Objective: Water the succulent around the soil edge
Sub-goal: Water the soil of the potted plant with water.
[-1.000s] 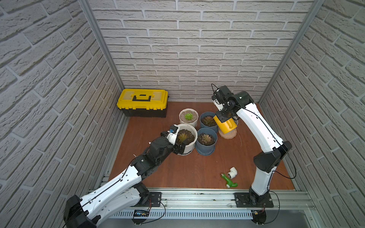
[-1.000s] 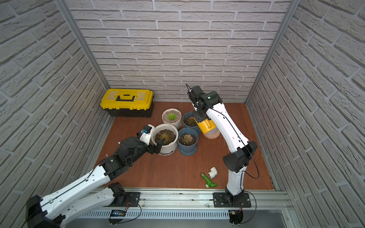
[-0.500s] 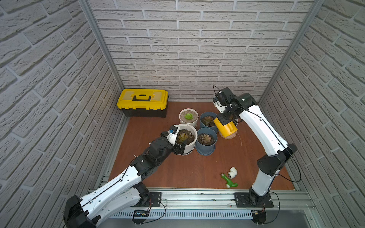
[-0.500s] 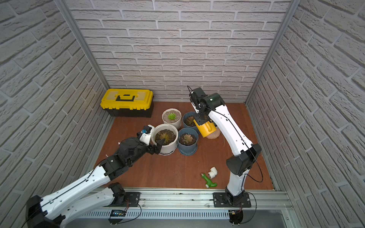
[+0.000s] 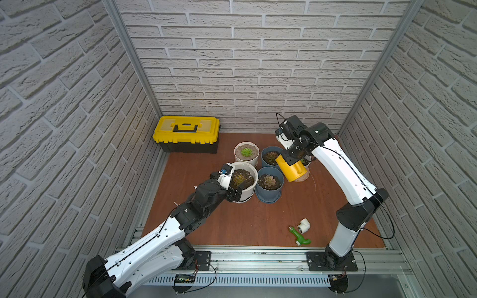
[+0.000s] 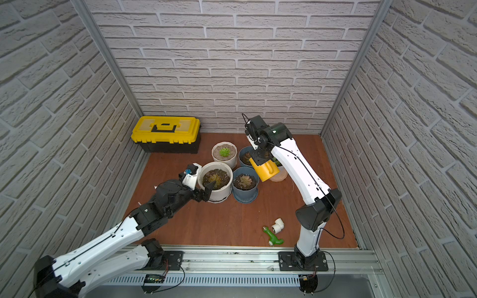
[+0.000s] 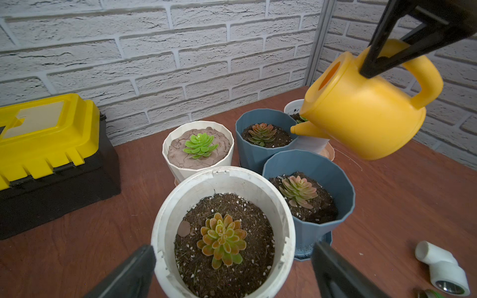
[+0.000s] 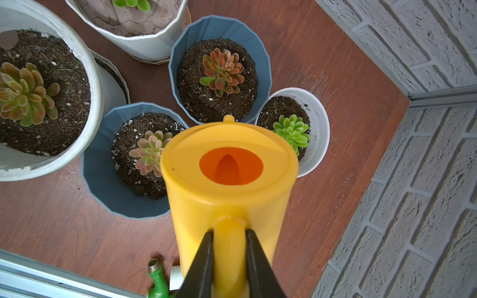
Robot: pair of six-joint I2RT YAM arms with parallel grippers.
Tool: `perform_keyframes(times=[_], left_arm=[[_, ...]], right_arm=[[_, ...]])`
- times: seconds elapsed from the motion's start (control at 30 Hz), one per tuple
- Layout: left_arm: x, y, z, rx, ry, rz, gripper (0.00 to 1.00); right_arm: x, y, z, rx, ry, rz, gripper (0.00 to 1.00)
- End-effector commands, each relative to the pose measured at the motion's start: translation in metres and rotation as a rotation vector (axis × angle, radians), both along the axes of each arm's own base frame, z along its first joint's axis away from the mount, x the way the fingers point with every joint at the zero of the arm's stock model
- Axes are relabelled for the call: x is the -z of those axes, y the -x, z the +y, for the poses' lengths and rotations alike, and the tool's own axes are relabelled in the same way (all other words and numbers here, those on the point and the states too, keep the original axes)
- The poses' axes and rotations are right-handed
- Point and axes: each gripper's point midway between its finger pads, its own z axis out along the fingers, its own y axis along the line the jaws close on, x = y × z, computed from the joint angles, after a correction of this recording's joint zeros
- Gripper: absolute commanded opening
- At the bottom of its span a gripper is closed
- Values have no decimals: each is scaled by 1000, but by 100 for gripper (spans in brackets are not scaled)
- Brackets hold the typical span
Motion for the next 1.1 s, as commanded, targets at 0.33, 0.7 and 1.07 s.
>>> perform_keyframes(times=[0.33, 0.7, 1.07], left_arm=[[-12, 1, -1, 5, 47, -40, 98], [-13, 2, 1, 2, 44, -44, 99], [-14, 2, 3, -4, 41, -49, 99]], right_arm=[[-20, 5, 27, -43, -101, -65, 3], [-18, -6, 46, -71, -133, -59, 3], [-13, -21, 57, -87, -135, -49, 3]])
